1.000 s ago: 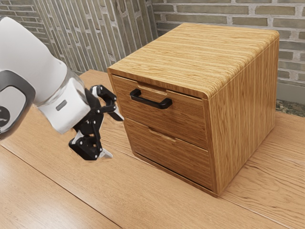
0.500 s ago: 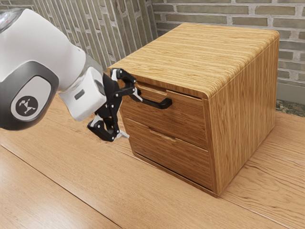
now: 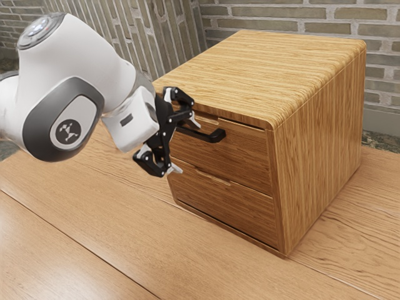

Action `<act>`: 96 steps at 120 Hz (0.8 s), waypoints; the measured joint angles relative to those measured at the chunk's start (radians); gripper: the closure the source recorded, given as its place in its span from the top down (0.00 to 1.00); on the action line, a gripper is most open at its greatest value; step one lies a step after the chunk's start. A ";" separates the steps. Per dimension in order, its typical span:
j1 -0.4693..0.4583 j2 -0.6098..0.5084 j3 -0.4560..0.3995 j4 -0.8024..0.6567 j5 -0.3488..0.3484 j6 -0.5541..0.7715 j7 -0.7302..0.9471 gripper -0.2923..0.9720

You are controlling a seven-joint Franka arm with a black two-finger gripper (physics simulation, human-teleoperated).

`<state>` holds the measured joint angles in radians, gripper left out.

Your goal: Pull the drawer handle with one arm to open the drawer

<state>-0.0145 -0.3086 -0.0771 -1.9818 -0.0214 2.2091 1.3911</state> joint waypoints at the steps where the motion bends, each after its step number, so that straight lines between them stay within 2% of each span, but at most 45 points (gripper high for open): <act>1: 0.000 0.003 0.000 0.002 0.000 0.001 0.001 0.77; 68: 0.004 0.042 0.004 0.007 0.001 0.012 0.014 0.77; 96: 0.004 0.024 0.005 0.005 0.002 0.002 0.006 0.70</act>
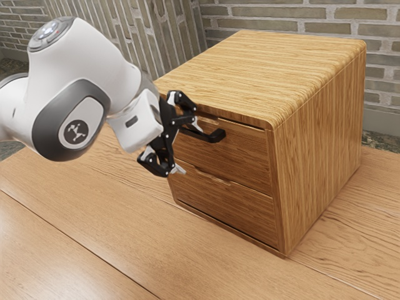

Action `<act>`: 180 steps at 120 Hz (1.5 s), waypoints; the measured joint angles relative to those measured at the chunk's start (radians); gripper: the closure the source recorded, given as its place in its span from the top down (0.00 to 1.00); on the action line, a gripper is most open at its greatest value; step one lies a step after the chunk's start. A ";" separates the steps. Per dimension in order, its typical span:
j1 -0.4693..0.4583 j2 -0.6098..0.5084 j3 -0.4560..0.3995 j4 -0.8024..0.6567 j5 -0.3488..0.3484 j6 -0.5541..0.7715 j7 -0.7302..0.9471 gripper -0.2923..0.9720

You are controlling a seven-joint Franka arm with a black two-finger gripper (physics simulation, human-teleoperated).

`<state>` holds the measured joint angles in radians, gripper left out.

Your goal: Pull the drawer handle with one arm to open the drawer

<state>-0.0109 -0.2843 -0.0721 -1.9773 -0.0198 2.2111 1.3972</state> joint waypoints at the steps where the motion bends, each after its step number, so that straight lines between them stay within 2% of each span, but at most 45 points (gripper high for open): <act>1: 0.000 -0.001 0.000 0.000 0.000 0.000 -0.001 0.69; 30: 0.000 -0.031 0.001 -0.018 -0.001 -0.006 -0.015 0.55; 76: 0.001 -0.127 0.008 -0.099 0.000 -0.007 -0.026 0.41; 114: 0.002 -0.228 0.009 -0.189 -0.001 -0.007 -0.036 0.35; 180: 0.000 -0.413 -0.002 -0.320 -0.003 -0.056 -0.056 0.32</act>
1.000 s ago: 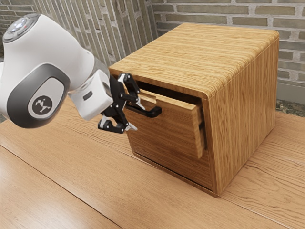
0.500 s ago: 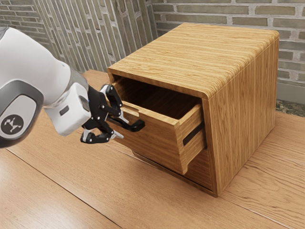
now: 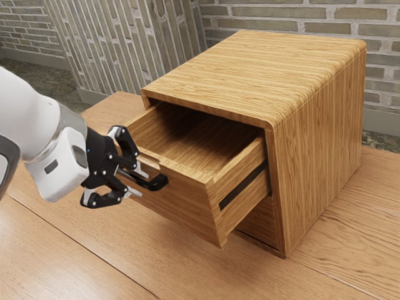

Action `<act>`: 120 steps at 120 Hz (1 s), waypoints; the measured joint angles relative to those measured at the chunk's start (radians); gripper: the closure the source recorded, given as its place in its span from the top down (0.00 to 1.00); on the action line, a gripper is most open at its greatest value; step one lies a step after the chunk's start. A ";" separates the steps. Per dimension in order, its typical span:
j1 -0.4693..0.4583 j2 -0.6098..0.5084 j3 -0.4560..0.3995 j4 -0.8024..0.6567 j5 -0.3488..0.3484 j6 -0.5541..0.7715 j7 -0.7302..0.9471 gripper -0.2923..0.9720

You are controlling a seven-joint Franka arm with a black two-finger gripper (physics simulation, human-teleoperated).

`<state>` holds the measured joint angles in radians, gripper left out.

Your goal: Pull the drawer handle with one arm to open the drawer

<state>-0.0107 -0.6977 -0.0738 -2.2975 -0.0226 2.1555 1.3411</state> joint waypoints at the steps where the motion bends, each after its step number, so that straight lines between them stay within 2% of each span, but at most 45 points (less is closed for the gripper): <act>1: 0.000 -0.002 0.000 -0.002 0.000 -0.001 -0.001 0.32; 120: 0.003 -0.260 -0.005 -0.141 -0.001 -0.121 -0.047 0.31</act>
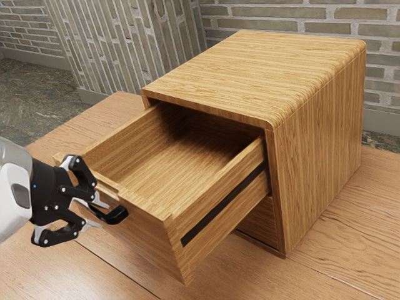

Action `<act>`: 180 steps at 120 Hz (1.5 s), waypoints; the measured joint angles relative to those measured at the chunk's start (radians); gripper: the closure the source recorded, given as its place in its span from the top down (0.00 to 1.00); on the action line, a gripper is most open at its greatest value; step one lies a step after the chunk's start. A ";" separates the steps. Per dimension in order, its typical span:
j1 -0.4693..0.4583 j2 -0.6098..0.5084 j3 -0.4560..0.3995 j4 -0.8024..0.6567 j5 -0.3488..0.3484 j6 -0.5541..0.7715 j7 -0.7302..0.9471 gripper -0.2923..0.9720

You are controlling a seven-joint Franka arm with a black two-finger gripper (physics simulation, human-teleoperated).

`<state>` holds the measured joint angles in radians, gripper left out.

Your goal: Pull the drawer handle with one arm to open the drawer

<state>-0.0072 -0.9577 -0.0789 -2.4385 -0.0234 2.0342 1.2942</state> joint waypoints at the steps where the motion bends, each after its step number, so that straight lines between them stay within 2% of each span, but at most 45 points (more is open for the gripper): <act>1: 0.000 -0.002 0.000 -0.001 0.000 -0.001 0.000 0.31; 39: 0.005 -0.090 -0.002 -0.046 0.001 -0.041 -0.013 0.33; 67: 0.005 -0.101 0.007 -0.054 0.005 -0.054 -0.020 0.33; 95: 0.006 -0.101 0.015 -0.055 0.009 -0.060 -0.023 0.50; 133: 0.005 -0.098 0.013 0.009 0.009 -0.063 -0.026 0.55; 158: 0.015 0.142 -0.006 0.404 0.016 -0.151 -0.050 0.65; 165: 0.034 0.276 -0.007 0.575 0.039 -0.231 -0.092 0.68; 173: 0.042 0.493 -0.008 0.810 0.060 -0.361 -0.166 0.71; 180: 0.044 0.591 -0.003 0.916 0.071 -0.456 -0.246 0.72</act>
<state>0.0372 -0.3667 -0.0820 -1.5227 0.0481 1.5783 1.0480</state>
